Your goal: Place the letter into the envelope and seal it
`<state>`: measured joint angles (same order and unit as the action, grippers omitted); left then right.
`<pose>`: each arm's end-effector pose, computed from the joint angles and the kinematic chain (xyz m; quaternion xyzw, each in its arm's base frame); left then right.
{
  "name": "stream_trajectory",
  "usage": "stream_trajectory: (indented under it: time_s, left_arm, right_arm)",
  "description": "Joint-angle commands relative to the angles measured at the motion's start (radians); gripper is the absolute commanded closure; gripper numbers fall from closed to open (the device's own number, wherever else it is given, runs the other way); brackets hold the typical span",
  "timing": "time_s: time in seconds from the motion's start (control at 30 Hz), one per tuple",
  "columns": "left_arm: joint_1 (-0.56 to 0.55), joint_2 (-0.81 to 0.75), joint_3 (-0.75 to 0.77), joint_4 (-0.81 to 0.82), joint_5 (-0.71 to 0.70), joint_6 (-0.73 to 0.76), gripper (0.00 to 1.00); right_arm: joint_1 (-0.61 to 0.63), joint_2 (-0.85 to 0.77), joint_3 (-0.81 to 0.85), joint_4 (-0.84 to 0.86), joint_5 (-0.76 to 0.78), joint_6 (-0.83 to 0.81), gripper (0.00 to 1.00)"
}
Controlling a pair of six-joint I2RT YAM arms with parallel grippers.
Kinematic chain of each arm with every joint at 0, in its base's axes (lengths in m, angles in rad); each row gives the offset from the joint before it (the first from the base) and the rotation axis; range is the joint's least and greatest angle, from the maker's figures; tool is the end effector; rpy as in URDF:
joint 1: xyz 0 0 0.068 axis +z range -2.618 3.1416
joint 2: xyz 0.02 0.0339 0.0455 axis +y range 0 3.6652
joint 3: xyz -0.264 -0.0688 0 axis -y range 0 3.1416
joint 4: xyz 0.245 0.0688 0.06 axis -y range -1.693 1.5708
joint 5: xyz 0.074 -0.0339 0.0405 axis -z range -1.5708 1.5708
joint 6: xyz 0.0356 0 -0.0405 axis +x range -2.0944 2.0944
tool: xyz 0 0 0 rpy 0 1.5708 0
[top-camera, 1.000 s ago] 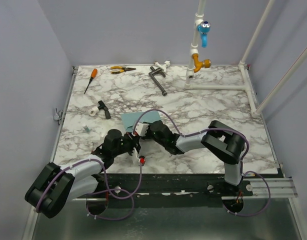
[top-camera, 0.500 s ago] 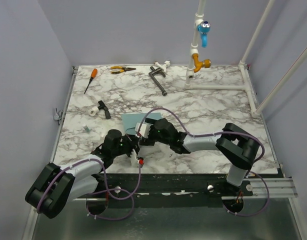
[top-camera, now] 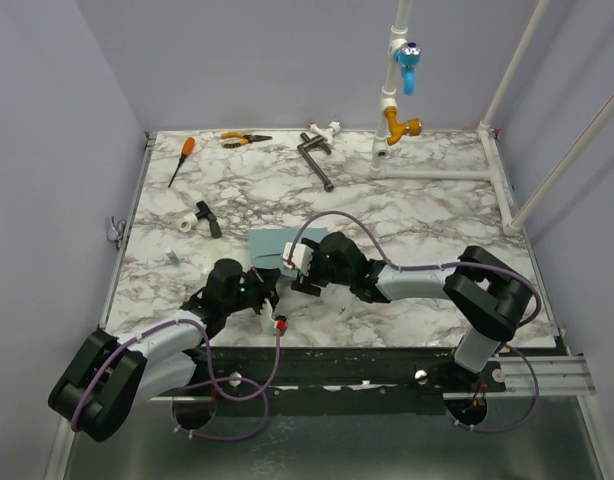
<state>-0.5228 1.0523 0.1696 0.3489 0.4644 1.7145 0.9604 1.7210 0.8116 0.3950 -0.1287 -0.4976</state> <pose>0.1499 -0.1048 0.1378 0.8101 0.2667 0.1052 0.5113 0.1983 0.2915 0.1643 -0.5983 0.6213 0.1694 0.4768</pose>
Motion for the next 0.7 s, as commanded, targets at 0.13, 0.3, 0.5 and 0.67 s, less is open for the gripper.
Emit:
stream_trajectory:
  time_s: [0.13, 0.3, 0.5, 0.67]
  left_arm:
    - [0.004, -0.005, -0.017, -0.047, 0.067, 0.063, 1.0]
    - [0.004, -0.014, -0.039, -0.046, 0.083, 0.103, 1.0]
    - [0.004, -0.068, -0.062, -0.1, 0.12, 0.123, 1.0]
    - [0.001, -0.104, -0.053, -0.181, 0.159, 0.136, 1.0]
  right_arm:
    - [-0.019, -0.185, -0.039, -0.219, -0.301, -0.056, 0.23]
    - [-0.033, -0.245, -0.056, -0.23, -0.333, -0.026, 0.21]
    - [-0.037, -0.097, -0.011, -0.178, -0.106, -0.039, 0.21]
    - [-0.037, -0.033, 0.012, -0.138, -0.076, -0.052, 0.22]
